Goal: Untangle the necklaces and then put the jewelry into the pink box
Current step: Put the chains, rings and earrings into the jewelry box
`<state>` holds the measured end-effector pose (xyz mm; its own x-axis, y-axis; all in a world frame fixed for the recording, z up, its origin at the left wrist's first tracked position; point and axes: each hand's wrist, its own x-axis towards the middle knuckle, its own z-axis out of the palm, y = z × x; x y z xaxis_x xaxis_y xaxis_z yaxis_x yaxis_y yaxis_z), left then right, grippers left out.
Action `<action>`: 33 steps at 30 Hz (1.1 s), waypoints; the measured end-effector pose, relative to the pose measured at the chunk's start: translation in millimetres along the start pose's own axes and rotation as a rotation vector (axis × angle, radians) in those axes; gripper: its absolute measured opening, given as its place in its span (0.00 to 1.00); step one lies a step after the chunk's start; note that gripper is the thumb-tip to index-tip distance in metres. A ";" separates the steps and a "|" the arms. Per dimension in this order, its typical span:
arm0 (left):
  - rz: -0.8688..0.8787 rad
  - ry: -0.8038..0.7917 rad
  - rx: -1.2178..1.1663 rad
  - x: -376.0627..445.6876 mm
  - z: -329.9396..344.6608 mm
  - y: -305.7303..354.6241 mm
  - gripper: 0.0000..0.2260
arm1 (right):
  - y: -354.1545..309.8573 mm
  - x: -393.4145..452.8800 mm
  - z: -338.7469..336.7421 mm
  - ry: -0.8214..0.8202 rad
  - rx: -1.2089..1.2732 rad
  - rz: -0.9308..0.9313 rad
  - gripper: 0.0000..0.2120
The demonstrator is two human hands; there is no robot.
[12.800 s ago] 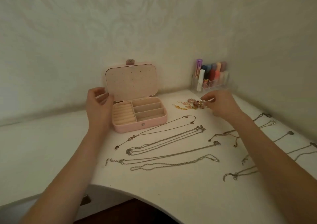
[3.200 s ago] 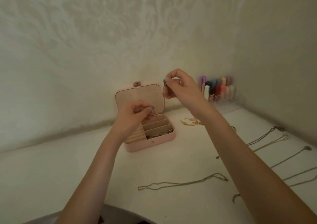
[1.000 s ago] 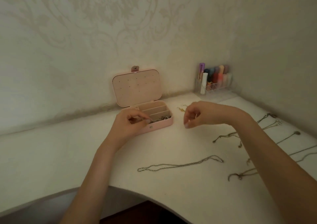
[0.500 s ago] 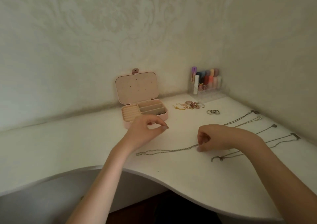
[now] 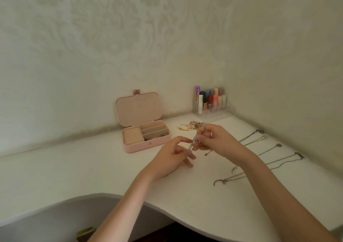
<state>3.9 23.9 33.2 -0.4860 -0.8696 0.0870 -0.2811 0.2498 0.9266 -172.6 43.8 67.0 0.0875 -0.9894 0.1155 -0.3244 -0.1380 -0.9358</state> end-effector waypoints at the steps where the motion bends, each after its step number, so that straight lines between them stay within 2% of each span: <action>1: 0.009 0.033 0.023 0.9 -5.1 0.0 0.07 | -1.5 3.2 -1.5 0.014 0.080 0.002 0.01; 3: 0.046 0.066 0.097 2.9 -19.2 -0.7 0.06 | -3.3 9.9 -5.0 0.025 0.145 0.012 0.03; 6: 0.023 0.104 0.182 4.4 -42.9 3.1 0.07 | -6.4 22.6 -6.5 0.054 0.073 -0.013 0.07; 9: -0.002 0.135 0.333 5.6 -64.0 6.3 0.06 | -12.3 37.8 -1.5 0.165 0.024 -0.091 0.08; 12: -0.025 0.216 0.462 11.7 -84.0 -0.8 0.10 | -21.8 53.3 7.5 0.266 0.181 -0.120 0.06; 14: -0.004 0.343 0.403 16.5 -93.2 -4.2 0.10 | -30.3 65.5 15.4 0.279 0.310 -0.120 0.06; 16: 0.022 0.467 0.316 22.6 -98.4 -1.8 0.10 | -40.2 78.9 25.3 0.257 0.364 -0.132 0.05; 20: 0.020 0.538 0.298 36.1 -103.9 -2.2 0.08 | -57.9 102.0 45.8 0.200 0.407 -0.161 0.05; 25: 0.010 0.523 0.424 40.5 -104.1 -23.4 0.12 | -59.7 123.6 64.3 0.144 0.415 -0.165 0.05; 28: -0.024 0.584 0.543 39.7 -101.6 -32.8 0.05 | -57.3 130.9 72.3 0.100 0.388 -0.166 0.05; 30: -0.014 0.629 0.633 38.4 -101.2 -40.0 0.04 | -54.9 133.5 76.2 0.065 0.352 -0.161 0.05; 33: 0.019 0.601 0.646 36.1 -103.2 -48.5 0.09 | -51.1 136.9 82.2 0.007 0.247 -0.148 0.06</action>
<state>85.4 -63.5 29.2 -0.0293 -0.8945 0.4462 -0.7783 0.3005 0.5513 -66.7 -80.9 103.3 0.1099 -0.9597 0.2586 -0.0689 -0.2669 -0.9613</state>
